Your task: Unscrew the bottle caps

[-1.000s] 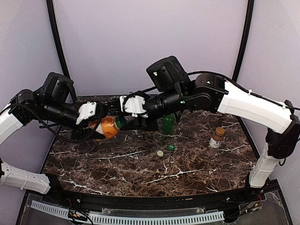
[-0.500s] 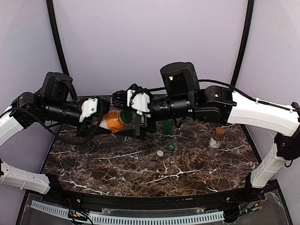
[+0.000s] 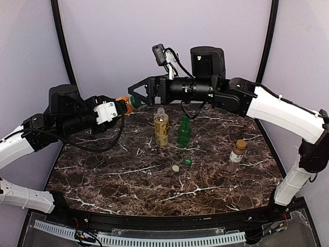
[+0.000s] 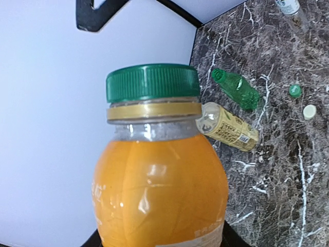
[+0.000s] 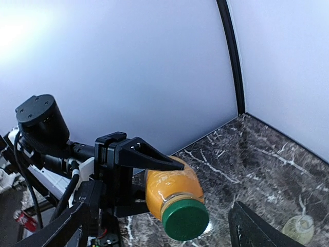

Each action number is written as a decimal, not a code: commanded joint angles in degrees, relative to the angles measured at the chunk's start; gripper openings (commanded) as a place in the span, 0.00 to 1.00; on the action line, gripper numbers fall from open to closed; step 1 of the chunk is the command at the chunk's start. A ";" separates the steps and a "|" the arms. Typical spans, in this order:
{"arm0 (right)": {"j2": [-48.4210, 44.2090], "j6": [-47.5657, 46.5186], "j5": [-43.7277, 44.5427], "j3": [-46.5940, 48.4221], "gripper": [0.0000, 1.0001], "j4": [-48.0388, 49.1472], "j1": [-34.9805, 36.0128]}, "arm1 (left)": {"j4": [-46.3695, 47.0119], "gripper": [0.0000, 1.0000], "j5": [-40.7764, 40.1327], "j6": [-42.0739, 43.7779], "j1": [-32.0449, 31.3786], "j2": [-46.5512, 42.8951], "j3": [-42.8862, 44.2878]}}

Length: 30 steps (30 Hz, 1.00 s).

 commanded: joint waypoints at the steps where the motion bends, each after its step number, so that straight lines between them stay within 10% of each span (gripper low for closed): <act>1: 3.96 13.60 -2.43 4.13 0.91 -1.45 -1.31 | 9.92 0.11 -7.32 5.98 -0.90 -1.99 -2.39; 21: 10.54 16.57 -8.67 8.14 0.60 -1.12 -3.51 | 10.35 0.11 -7.35 6.69 -1.30 -2.24 -3.17; 30: 10.68 13.64 -11.06 8.49 0.07 -0.38 -3.58 | 10.02 0.11 -7.26 5.87 -1.40 -2.23 -2.89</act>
